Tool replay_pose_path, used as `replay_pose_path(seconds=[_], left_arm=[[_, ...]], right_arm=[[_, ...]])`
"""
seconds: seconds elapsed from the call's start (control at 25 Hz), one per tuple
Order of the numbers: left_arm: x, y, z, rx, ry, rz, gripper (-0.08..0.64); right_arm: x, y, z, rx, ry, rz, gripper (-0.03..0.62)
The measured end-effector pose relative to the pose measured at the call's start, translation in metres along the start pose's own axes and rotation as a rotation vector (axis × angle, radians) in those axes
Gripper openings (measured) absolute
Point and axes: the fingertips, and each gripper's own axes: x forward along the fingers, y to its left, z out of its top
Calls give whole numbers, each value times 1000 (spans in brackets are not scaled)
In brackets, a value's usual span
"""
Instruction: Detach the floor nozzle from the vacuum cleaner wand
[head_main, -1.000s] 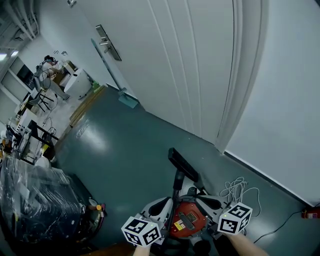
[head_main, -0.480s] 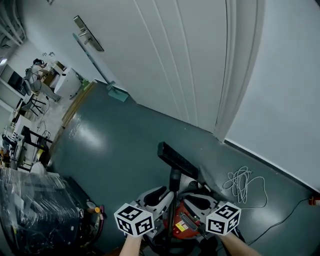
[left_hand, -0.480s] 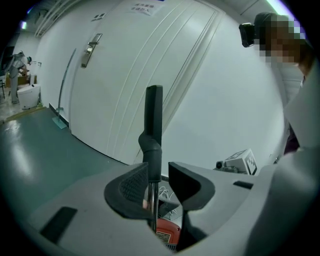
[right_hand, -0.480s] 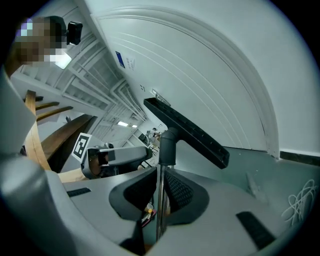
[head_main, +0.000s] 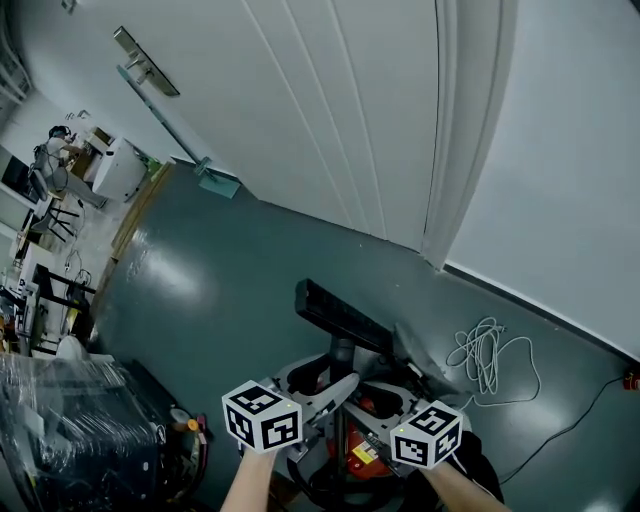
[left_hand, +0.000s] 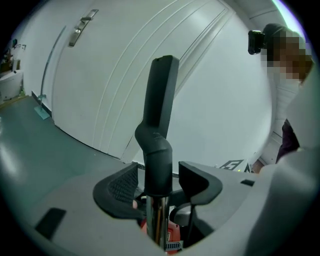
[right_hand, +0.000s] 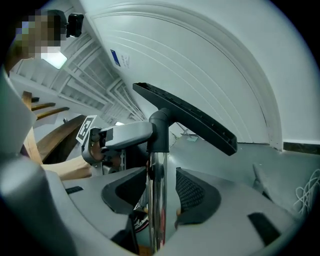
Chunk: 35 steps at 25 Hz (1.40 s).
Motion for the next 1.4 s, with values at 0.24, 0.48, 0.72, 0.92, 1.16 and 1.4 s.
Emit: replay_pose_path(seconds=[0.24,0.48,0.72,0.92,1.16,1.4], left_arm=[[11,1,-4,50,49,-21,245],[18,-1,-7,70,63,-27,189],[20,-1,-8,65,68,-31,183],[19,0,-7,75,73,4,181],[18,-1,-7,64,110,23,179],[15,0,-6,79,96,90,179]], right_arm=[[15,2,-2,-11,2,19,173],[20,0,-4,-5,-6,13,146],[19,-2,-5,18,-12,0,141],[18,-1,-5,14,1,-6,141],[18,1,-5,16,11,-5,140],[18,3,-5,15,24,10,140]])
